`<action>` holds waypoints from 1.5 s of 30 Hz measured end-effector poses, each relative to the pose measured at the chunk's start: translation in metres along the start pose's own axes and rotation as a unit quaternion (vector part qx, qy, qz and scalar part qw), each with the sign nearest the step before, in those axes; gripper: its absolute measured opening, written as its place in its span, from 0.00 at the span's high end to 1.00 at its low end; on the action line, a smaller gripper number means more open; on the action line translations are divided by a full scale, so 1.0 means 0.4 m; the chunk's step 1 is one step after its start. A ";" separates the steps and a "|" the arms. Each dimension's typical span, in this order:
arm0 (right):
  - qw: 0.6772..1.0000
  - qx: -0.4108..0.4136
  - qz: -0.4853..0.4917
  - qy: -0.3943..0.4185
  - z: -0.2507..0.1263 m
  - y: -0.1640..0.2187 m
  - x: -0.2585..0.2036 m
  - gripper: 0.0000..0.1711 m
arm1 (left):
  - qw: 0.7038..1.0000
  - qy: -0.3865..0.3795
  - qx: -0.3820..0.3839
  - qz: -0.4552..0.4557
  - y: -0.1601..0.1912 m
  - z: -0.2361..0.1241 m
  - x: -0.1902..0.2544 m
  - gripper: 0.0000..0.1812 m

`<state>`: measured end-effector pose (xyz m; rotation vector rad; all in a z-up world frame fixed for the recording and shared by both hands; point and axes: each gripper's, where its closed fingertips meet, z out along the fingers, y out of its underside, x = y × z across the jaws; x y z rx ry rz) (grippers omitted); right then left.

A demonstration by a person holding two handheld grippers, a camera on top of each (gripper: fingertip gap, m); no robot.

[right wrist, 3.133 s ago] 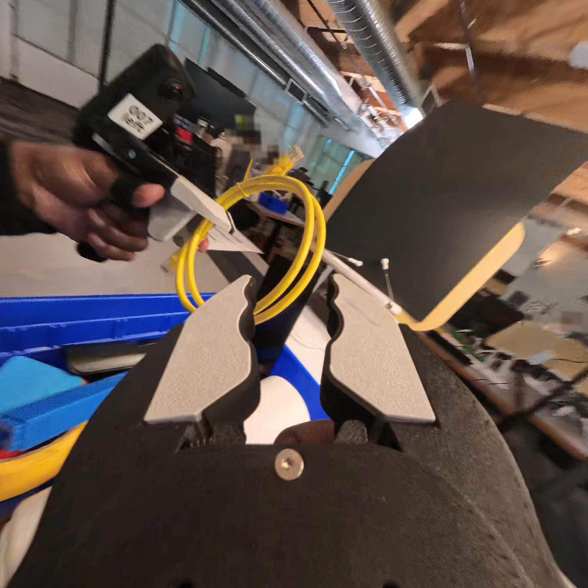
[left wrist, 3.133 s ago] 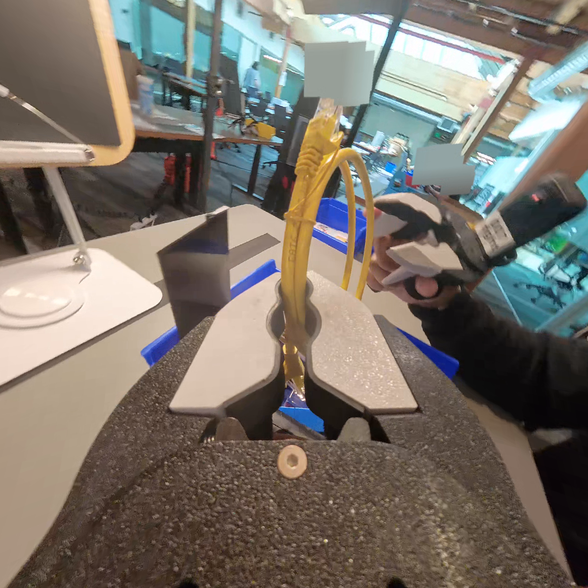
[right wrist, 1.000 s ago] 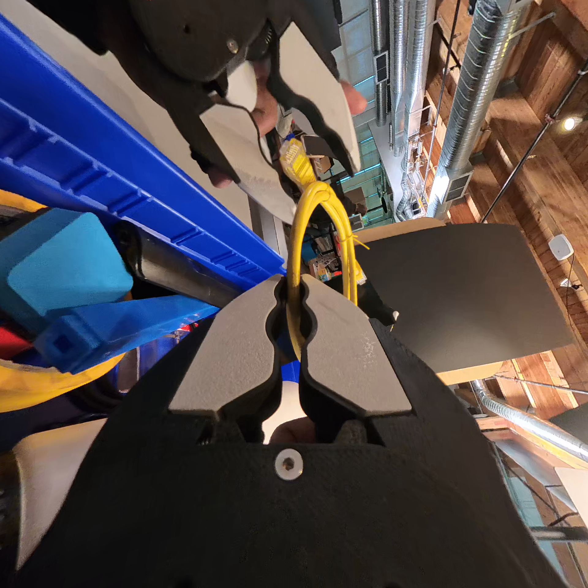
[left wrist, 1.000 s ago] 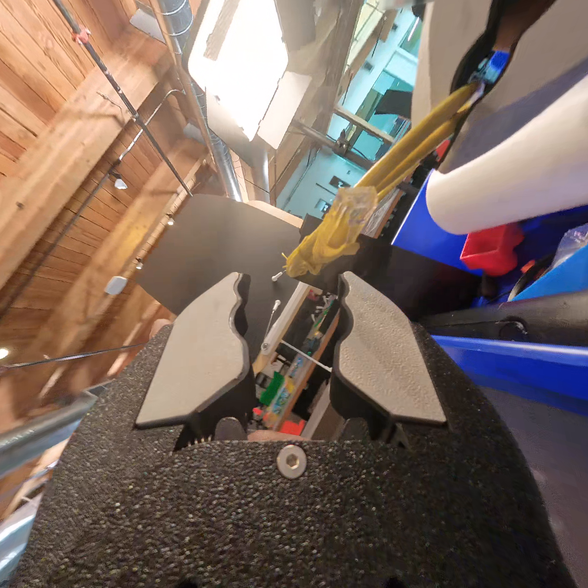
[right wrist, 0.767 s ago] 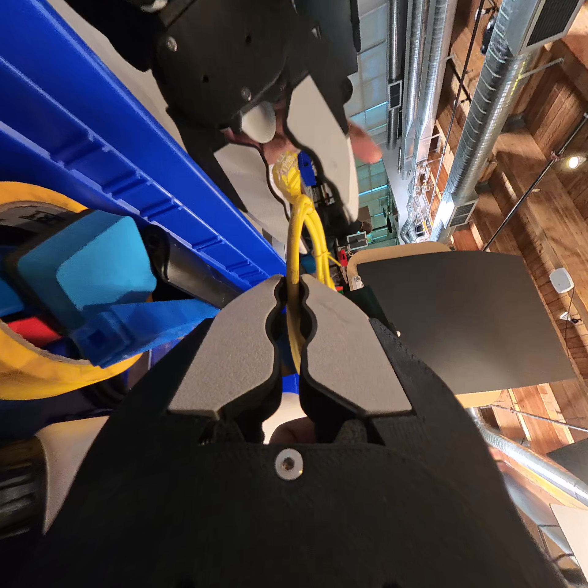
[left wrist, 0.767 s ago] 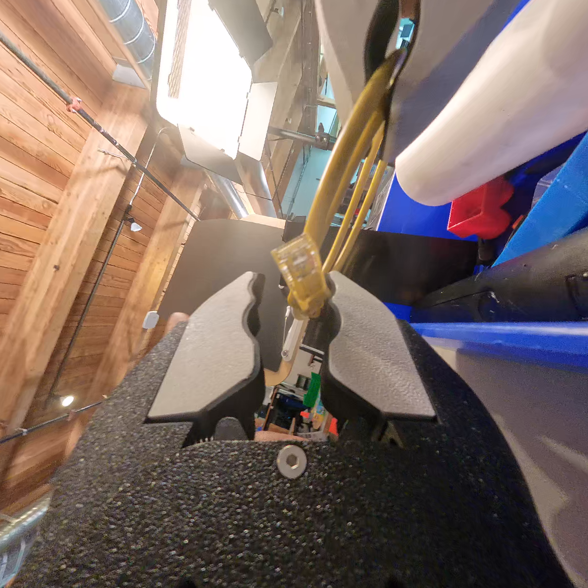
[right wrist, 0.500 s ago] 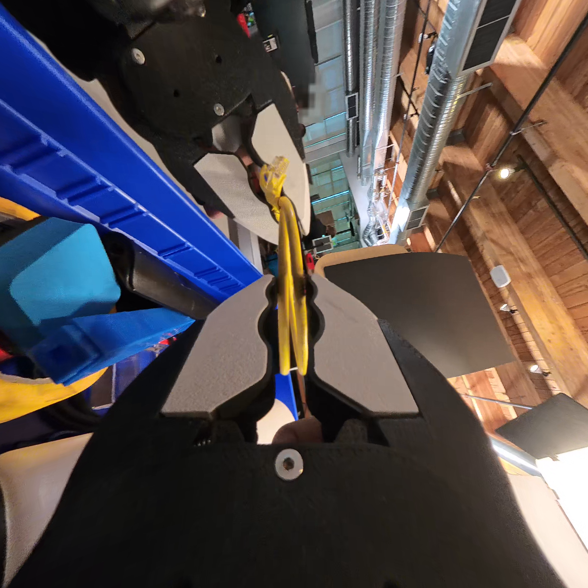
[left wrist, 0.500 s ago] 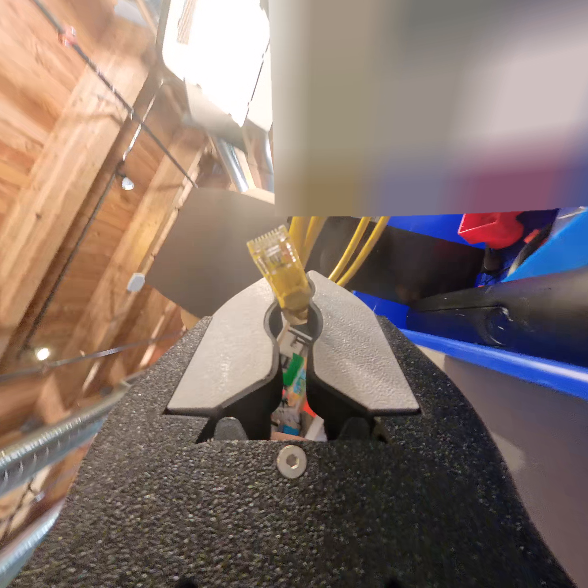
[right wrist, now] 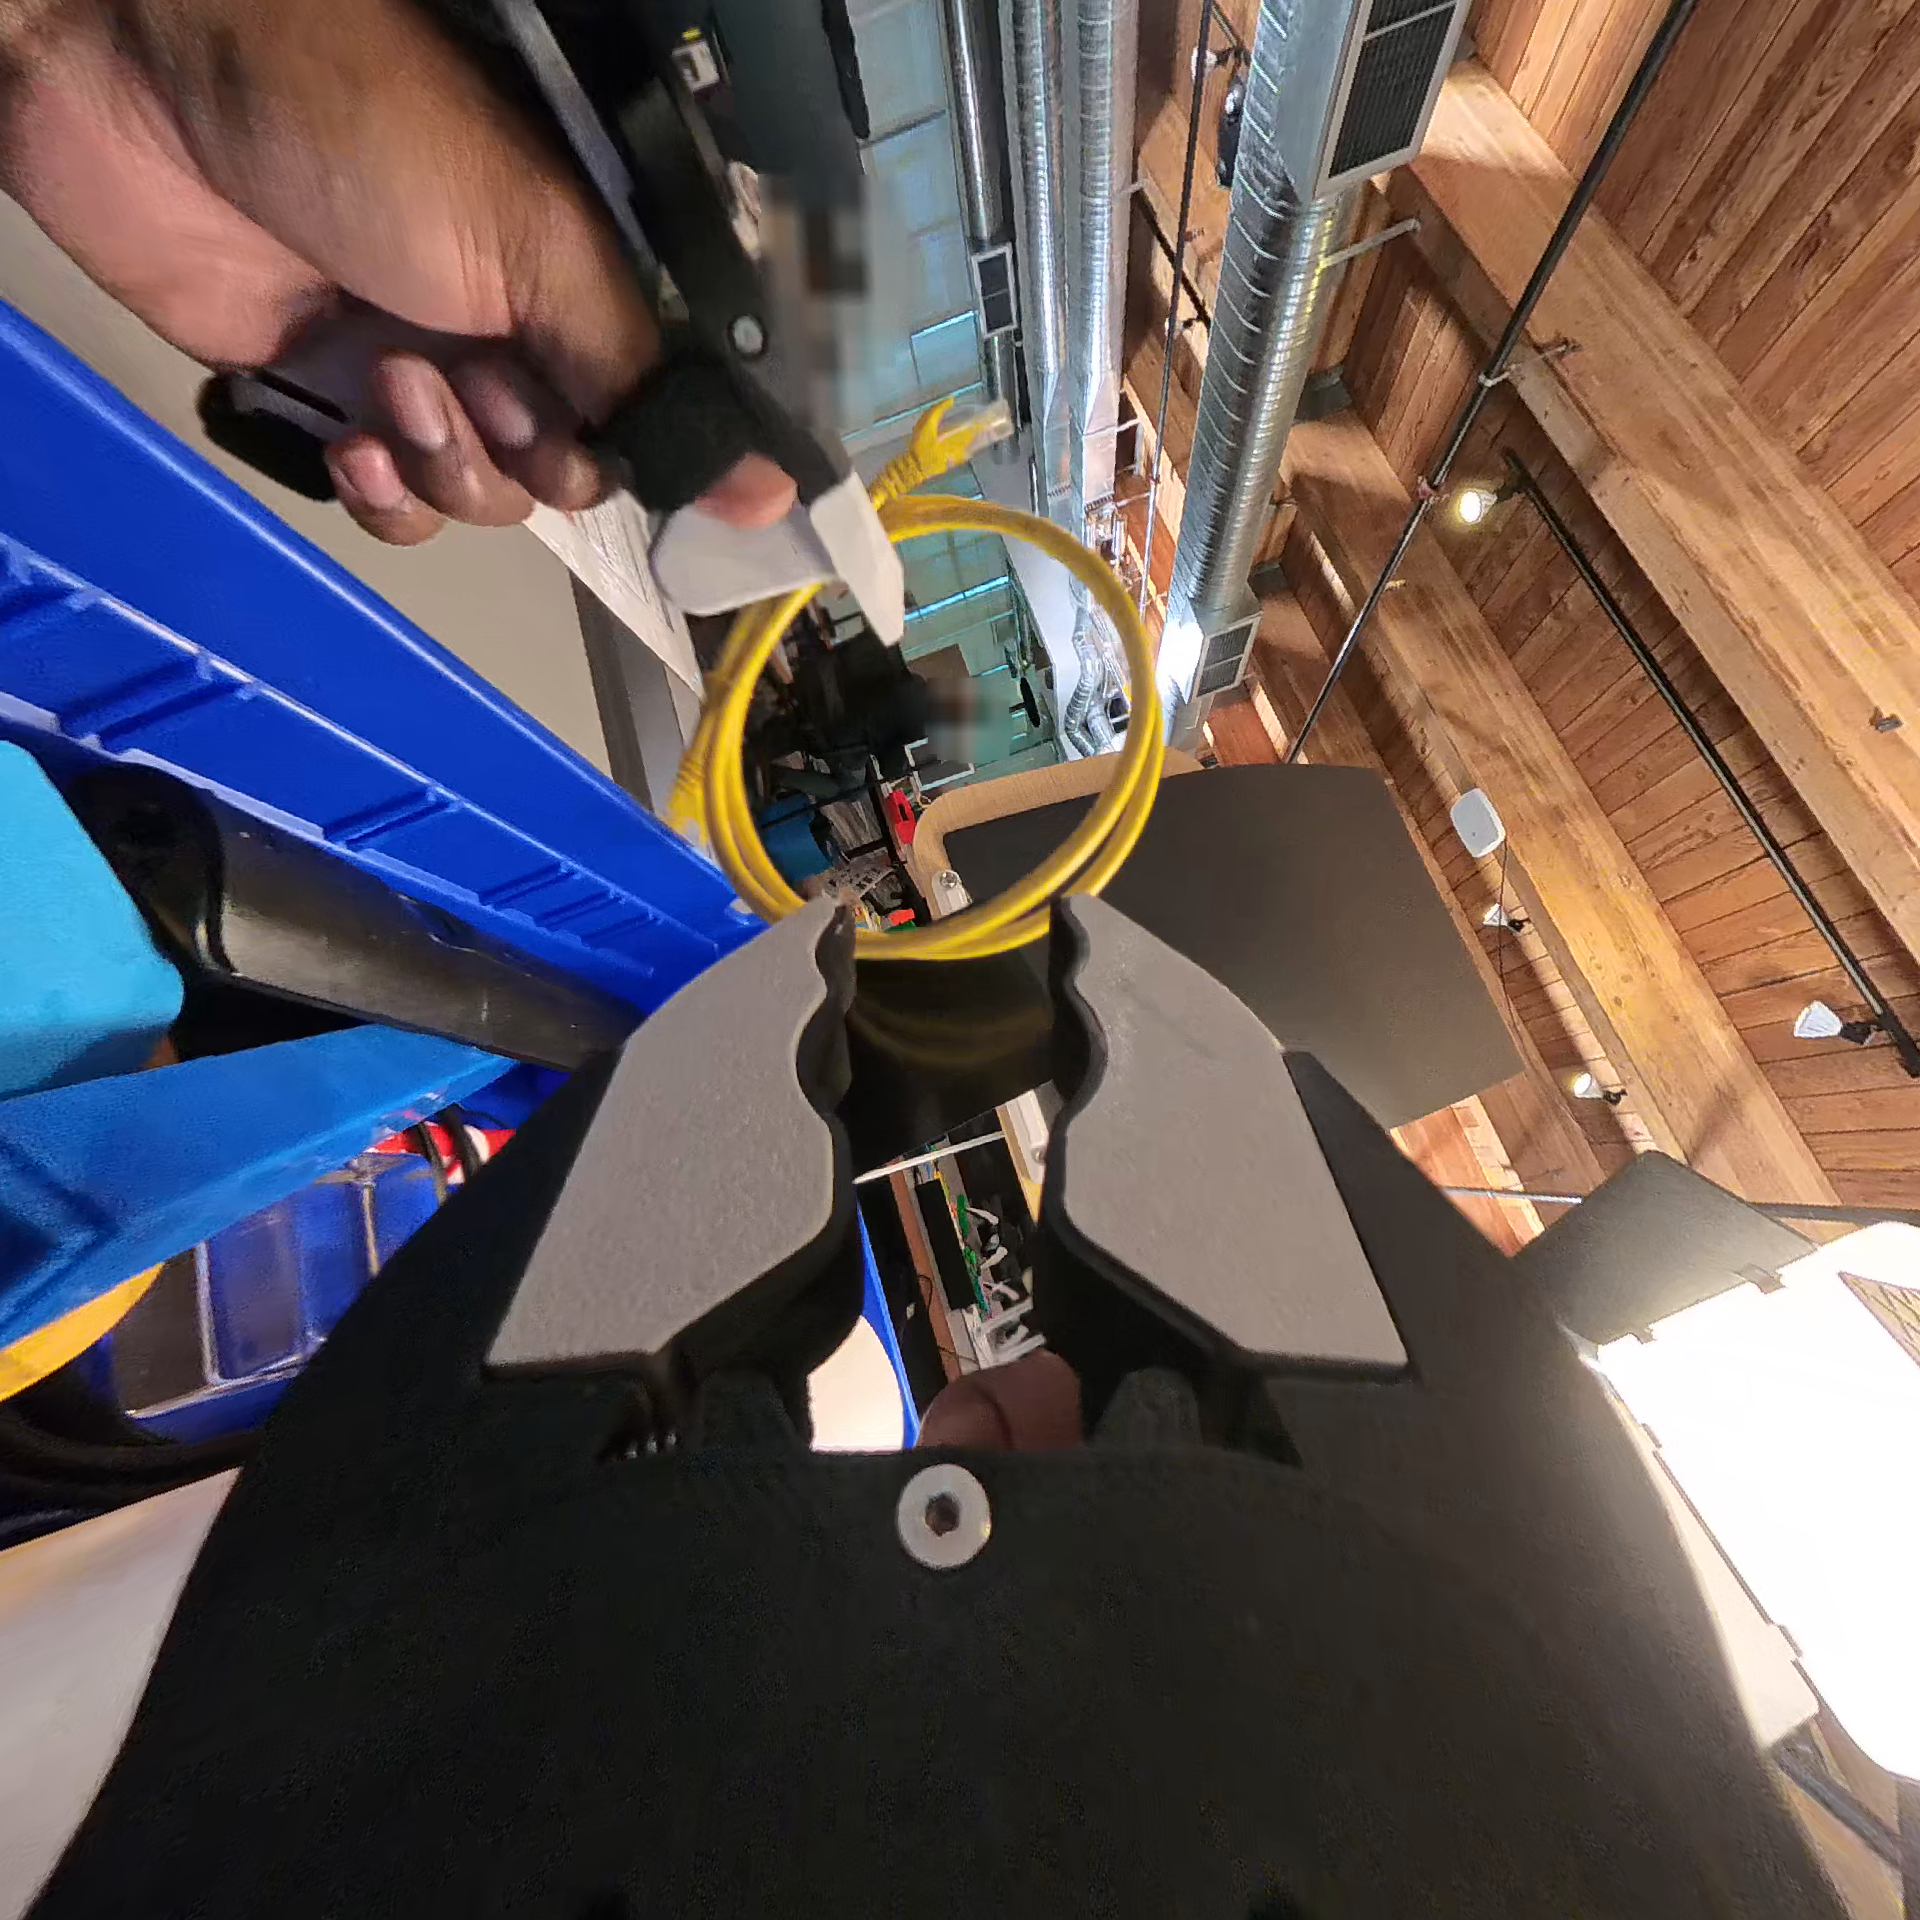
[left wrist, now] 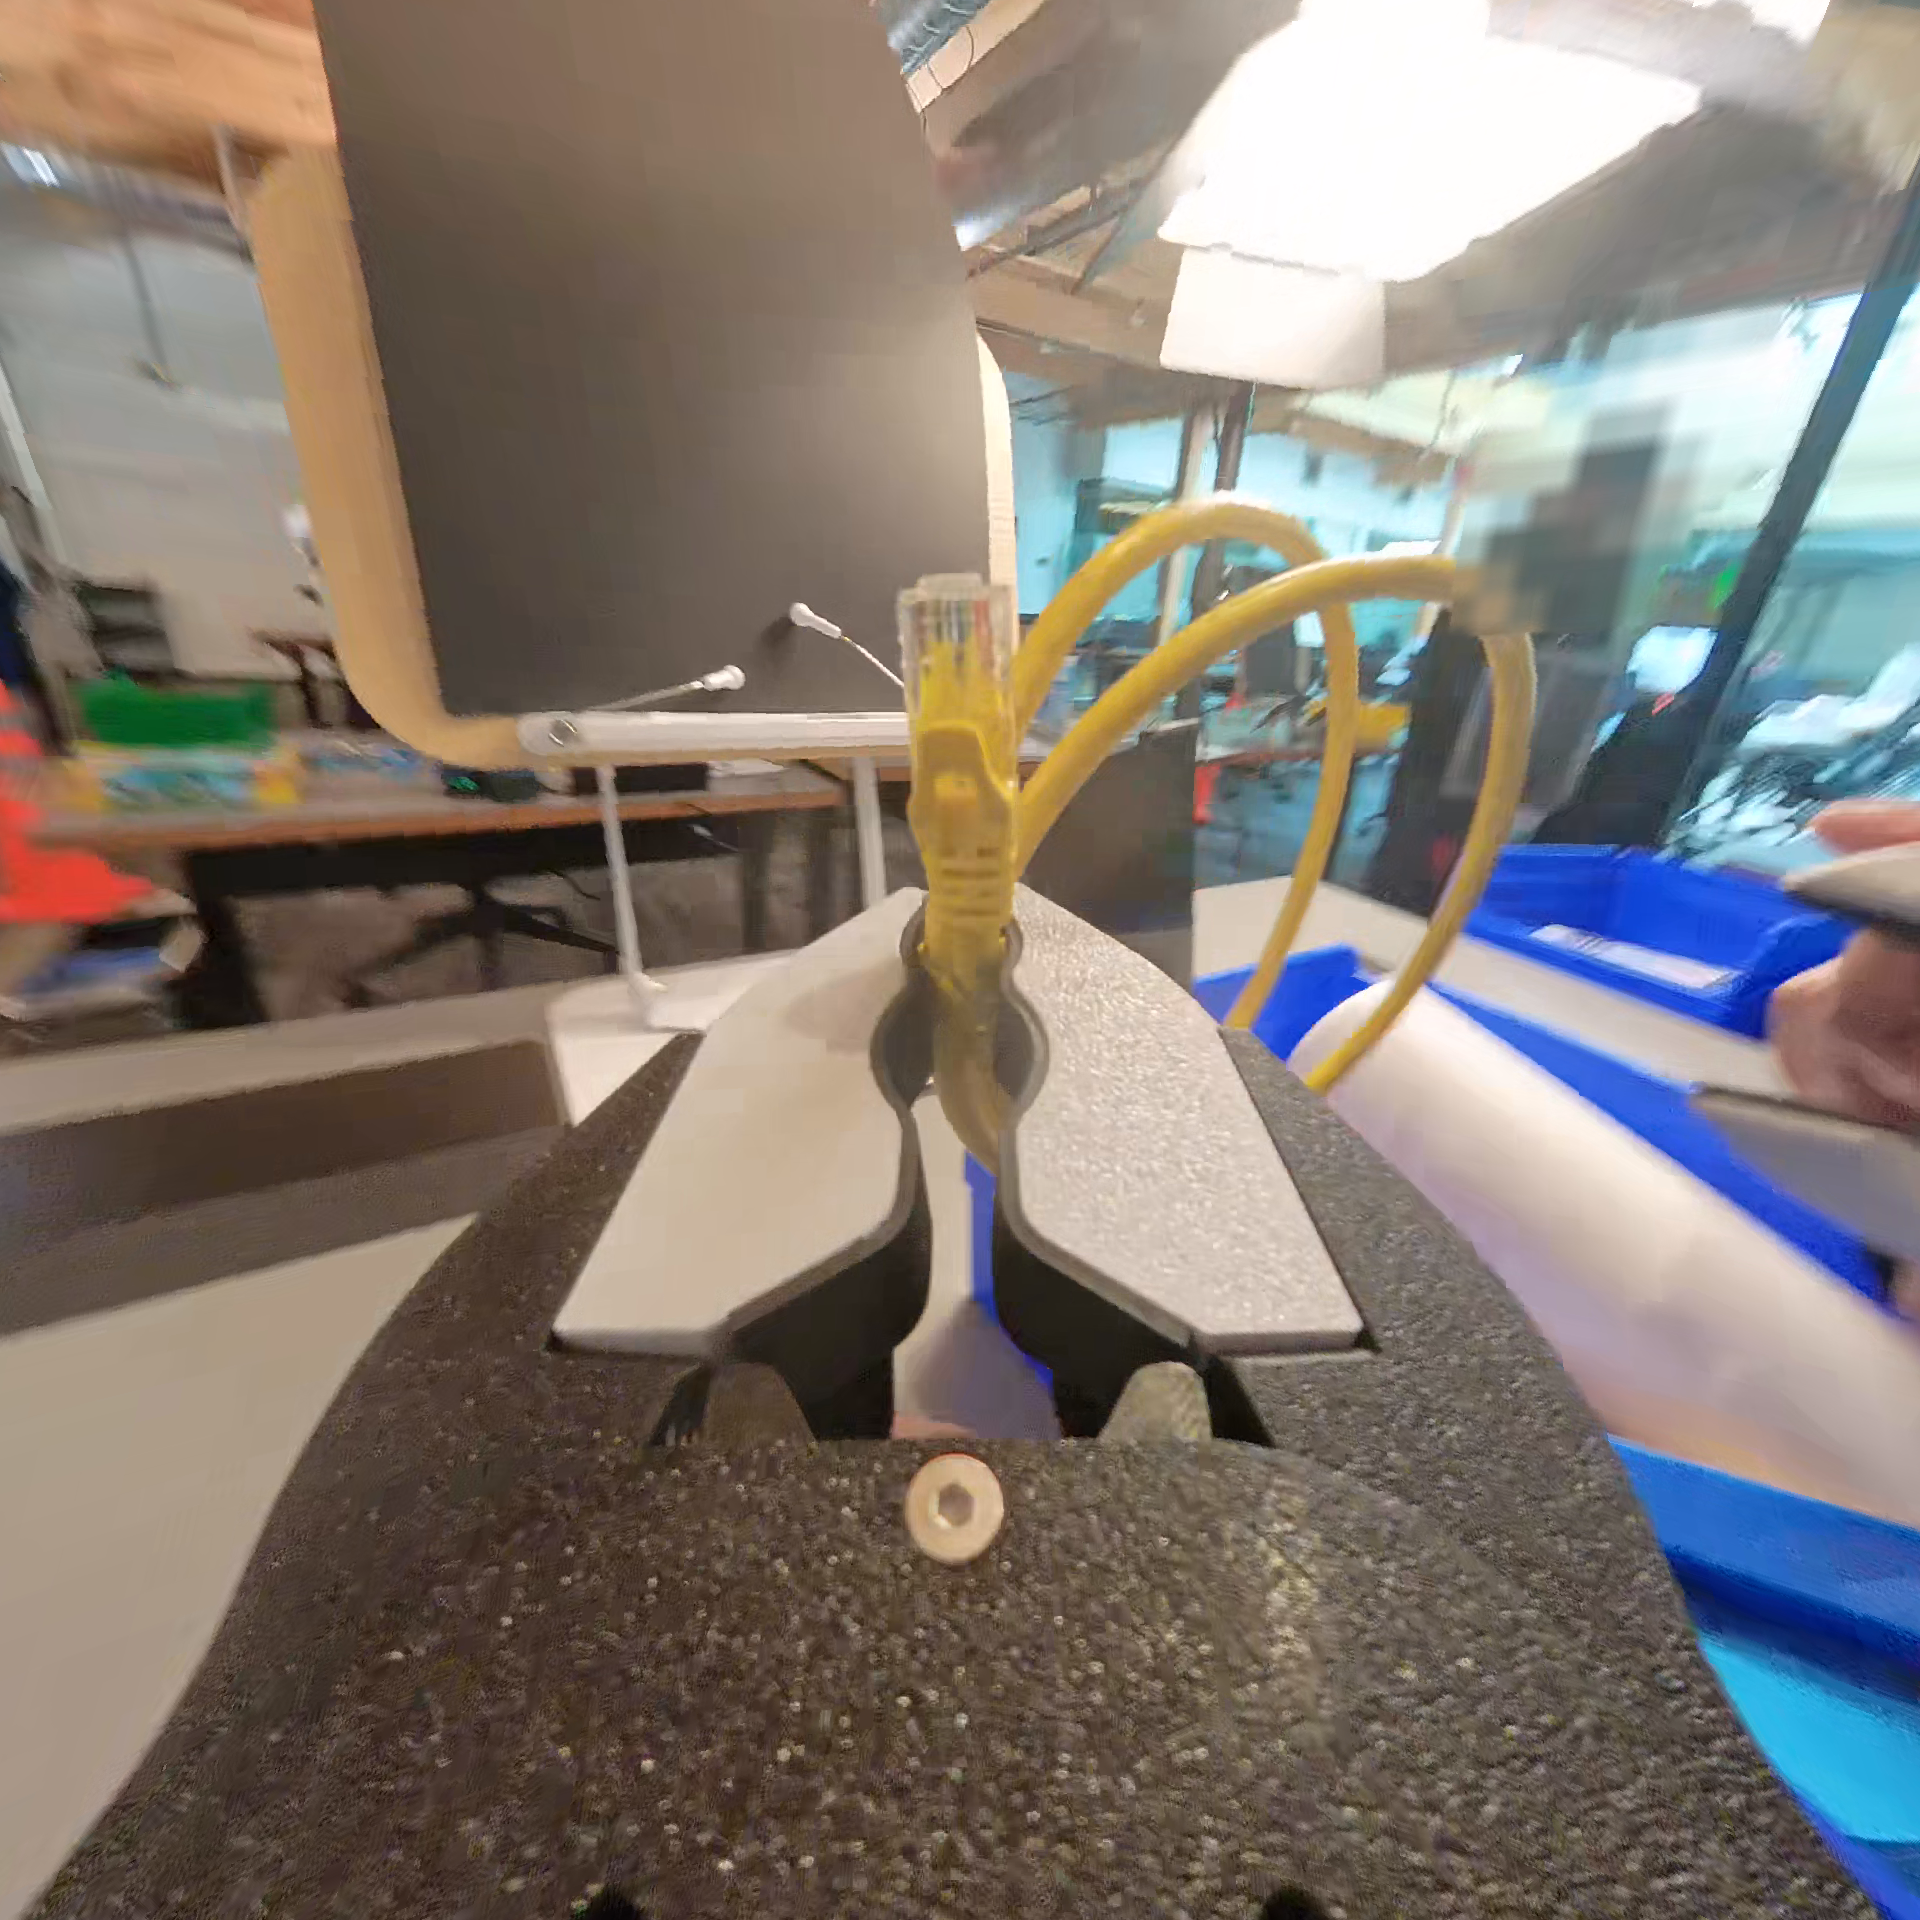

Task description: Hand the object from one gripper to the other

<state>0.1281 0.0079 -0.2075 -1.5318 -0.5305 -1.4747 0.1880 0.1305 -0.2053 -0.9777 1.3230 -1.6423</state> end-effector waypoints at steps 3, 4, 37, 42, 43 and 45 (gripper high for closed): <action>1.000 -0.010 0.010 -0.004 0.004 0.010 0.000 0.77 | 0.997 0.023 0.018 -0.068 -0.014 -0.008 -0.002 0.95; 1.000 -0.011 0.014 -0.005 0.005 0.010 0.001 0.76 | 0.996 0.025 0.021 -0.078 -0.017 -0.010 -0.003 0.95; 0.920 0.035 0.338 -0.195 0.004 -0.079 -0.053 0.72 | 0.942 0.262 0.124 -0.171 -0.129 -0.082 0.264 0.95; 0.918 0.082 0.343 -0.181 -0.012 -0.108 -0.028 0.90 | 0.954 0.250 0.103 -0.127 -0.118 -0.077 0.285 0.95; 0.916 0.084 0.350 -0.178 -0.013 -0.108 -0.022 0.91 | 0.953 0.254 0.101 -0.131 -0.115 -0.077 0.283 0.95; 0.908 0.087 0.372 -0.171 -0.012 -0.103 -0.008 0.92 | 0.950 0.262 0.100 -0.134 -0.114 -0.079 0.281 0.95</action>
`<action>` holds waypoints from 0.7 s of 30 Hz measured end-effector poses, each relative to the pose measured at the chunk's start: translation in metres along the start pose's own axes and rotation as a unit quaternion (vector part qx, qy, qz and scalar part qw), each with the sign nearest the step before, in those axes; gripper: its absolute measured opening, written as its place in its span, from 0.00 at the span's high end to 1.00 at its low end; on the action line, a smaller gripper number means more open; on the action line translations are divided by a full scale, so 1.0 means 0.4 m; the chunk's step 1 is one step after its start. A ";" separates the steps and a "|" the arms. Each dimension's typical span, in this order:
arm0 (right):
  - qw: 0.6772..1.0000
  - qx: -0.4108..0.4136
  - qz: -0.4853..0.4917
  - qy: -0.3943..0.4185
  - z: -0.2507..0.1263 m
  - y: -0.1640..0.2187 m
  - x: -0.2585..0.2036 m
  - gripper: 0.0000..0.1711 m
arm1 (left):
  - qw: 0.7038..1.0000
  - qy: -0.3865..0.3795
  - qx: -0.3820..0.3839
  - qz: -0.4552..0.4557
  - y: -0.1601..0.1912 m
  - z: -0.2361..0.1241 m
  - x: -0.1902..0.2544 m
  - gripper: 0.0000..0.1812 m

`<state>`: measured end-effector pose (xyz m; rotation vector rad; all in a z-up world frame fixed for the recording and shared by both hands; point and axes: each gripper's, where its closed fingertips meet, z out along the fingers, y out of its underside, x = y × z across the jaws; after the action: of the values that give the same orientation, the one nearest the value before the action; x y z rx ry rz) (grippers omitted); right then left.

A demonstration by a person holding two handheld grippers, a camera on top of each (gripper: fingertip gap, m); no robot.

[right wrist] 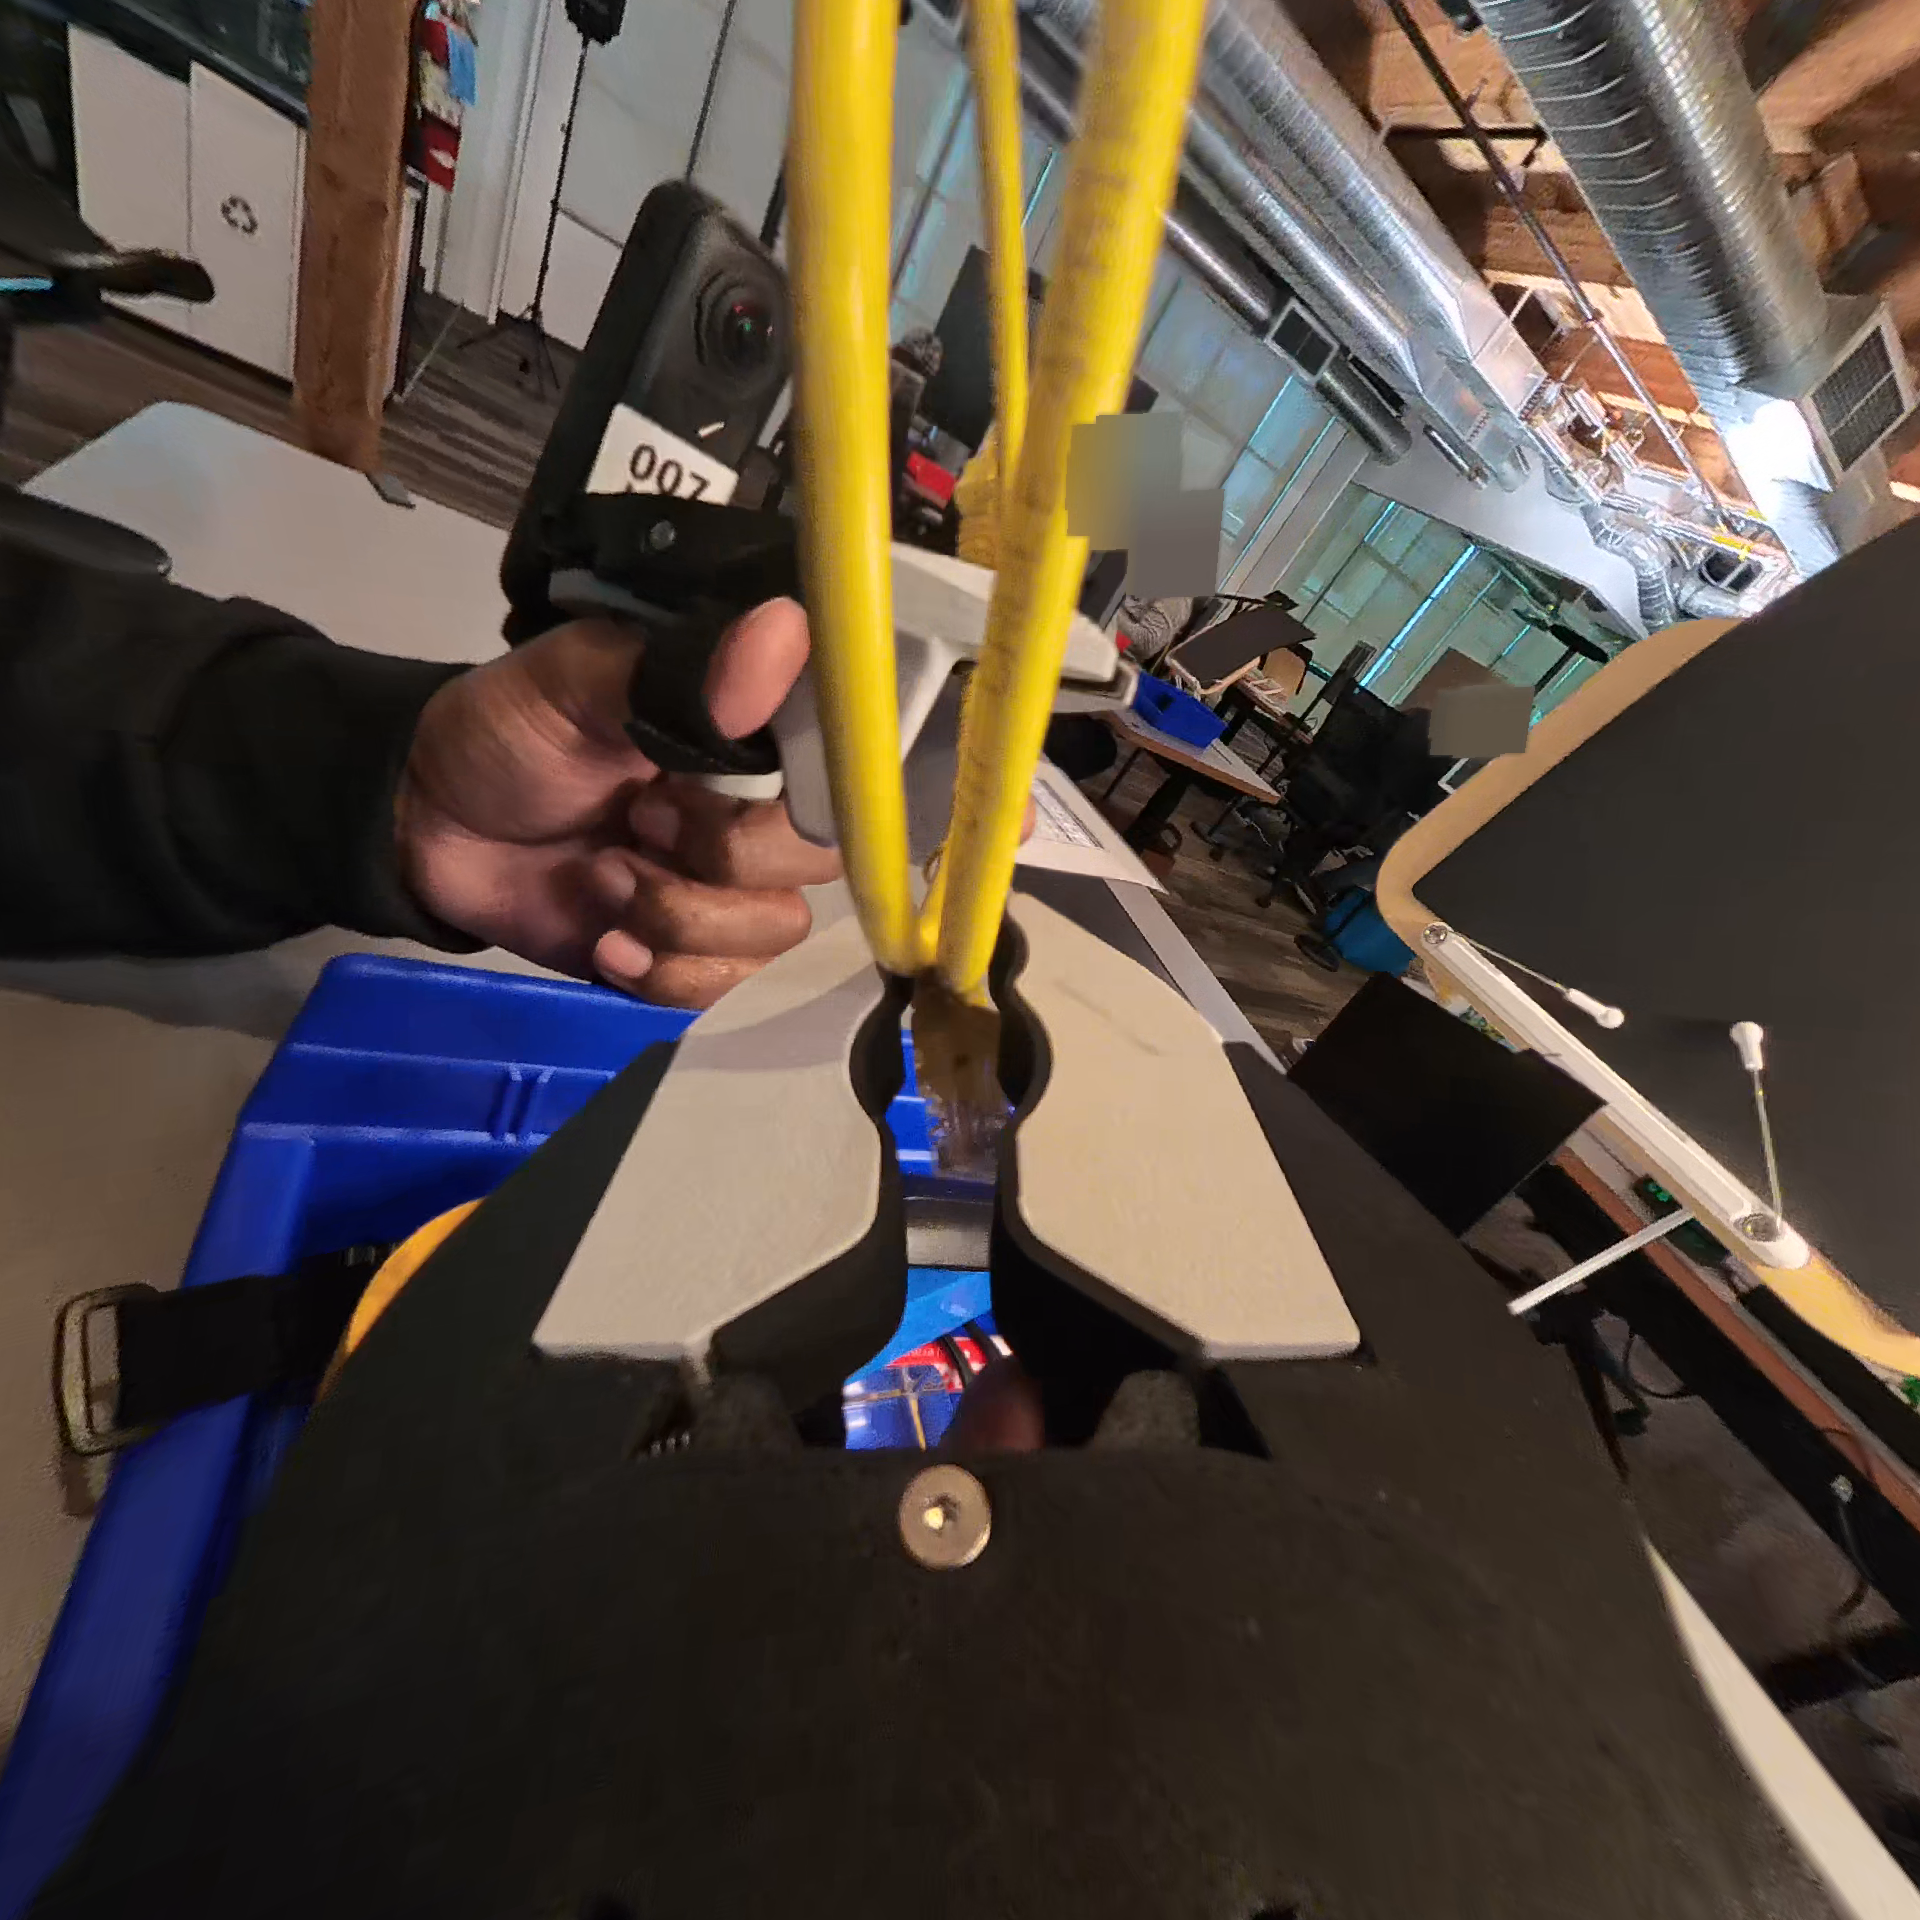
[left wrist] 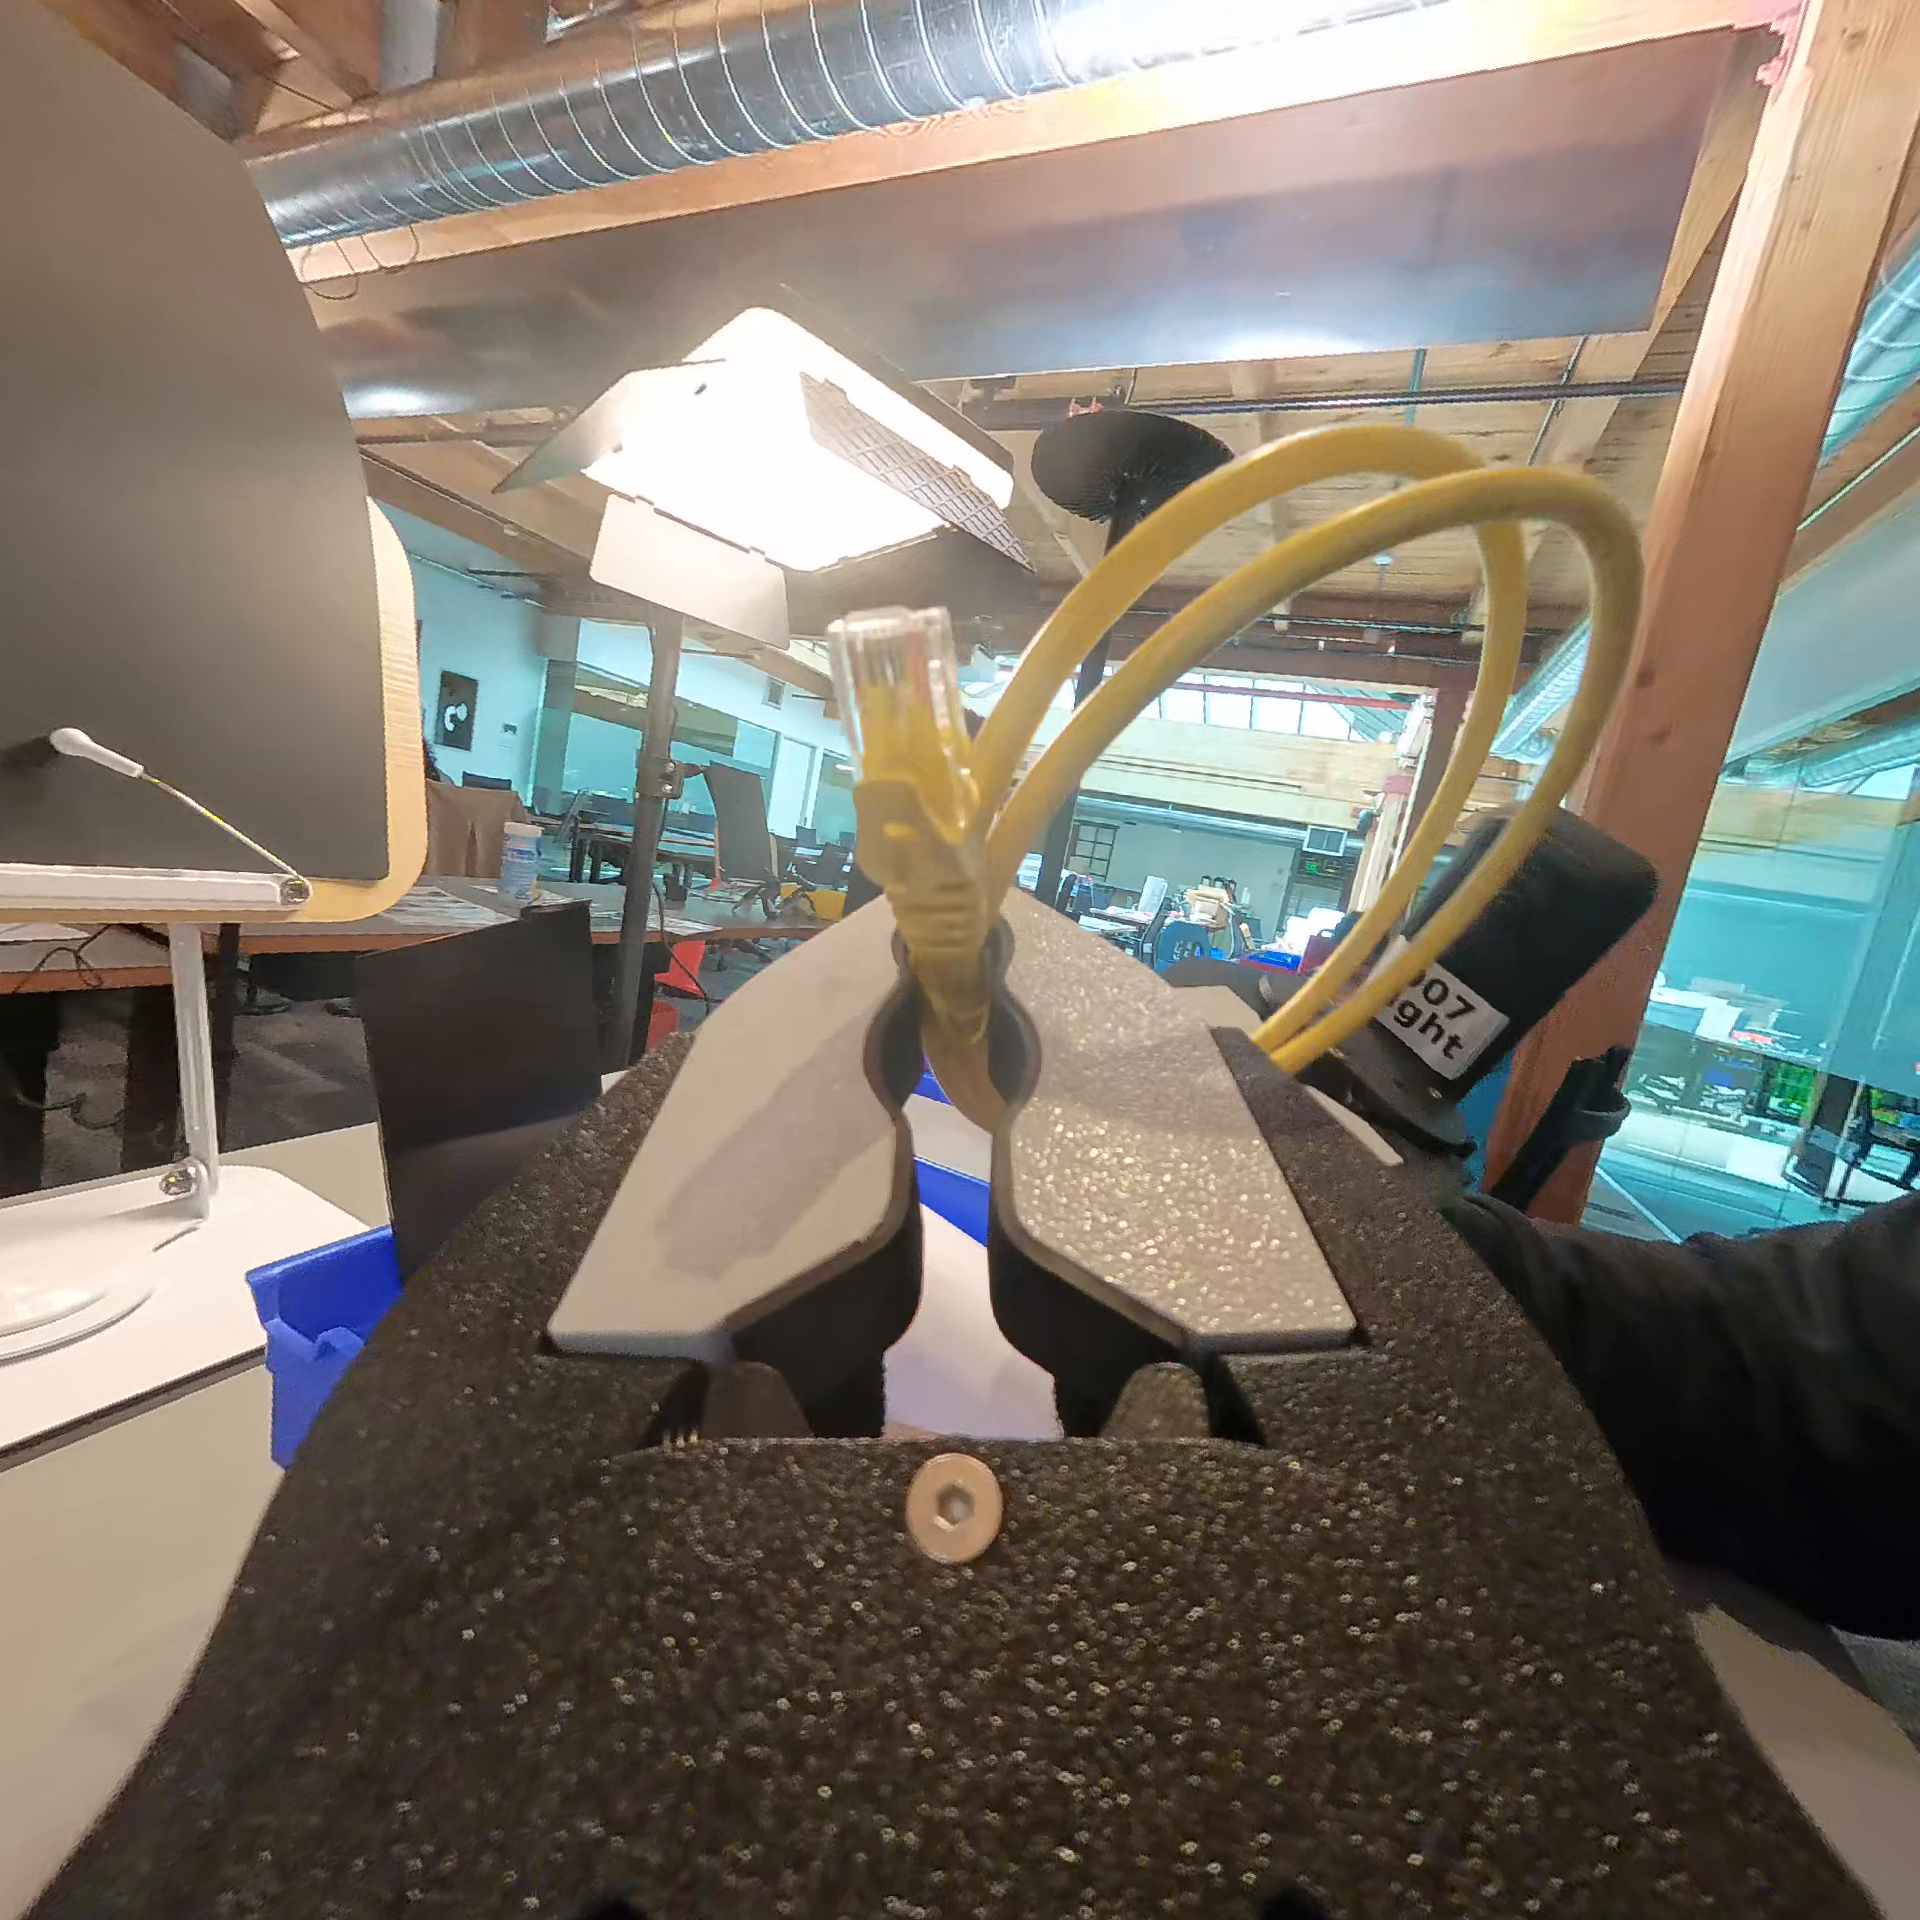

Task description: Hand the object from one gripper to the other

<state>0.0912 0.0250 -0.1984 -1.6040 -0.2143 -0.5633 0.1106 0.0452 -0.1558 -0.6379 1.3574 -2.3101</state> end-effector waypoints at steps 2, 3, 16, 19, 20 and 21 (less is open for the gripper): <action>1.000 0.005 0.023 -0.005 -0.004 -0.002 0.006 0.93 | 1.000 0.011 -0.012 0.002 0.004 0.001 0.004 0.95; 0.999 0.005 0.032 -0.009 -0.005 -0.002 0.007 0.93 | 1.000 0.016 -0.021 0.003 0.006 0.001 0.005 0.95; 0.977 -0.028 0.163 -0.133 -0.016 -0.001 -0.041 0.94 | 0.963 0.183 -0.194 0.030 0.125 -0.077 0.068 0.91; 0.971 -0.028 0.192 -0.142 -0.017 -0.004 -0.041 0.94 | 0.961 0.197 -0.193 0.022 0.136 -0.083 0.072 0.91; 0.970 -0.027 0.197 -0.143 -0.017 -0.004 -0.040 0.94 | 0.961 0.199 -0.193 0.019 0.139 -0.084 0.073 0.91; 0.969 -0.028 0.200 -0.144 -0.017 -0.004 -0.041 0.94 | 0.960 0.203 -0.193 0.014 0.141 -0.085 0.075 0.91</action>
<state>0.0748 0.0218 -0.2044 -1.7218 -0.0858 -0.0228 0.0722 0.0272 -0.2147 -0.2462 2.0210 -2.2477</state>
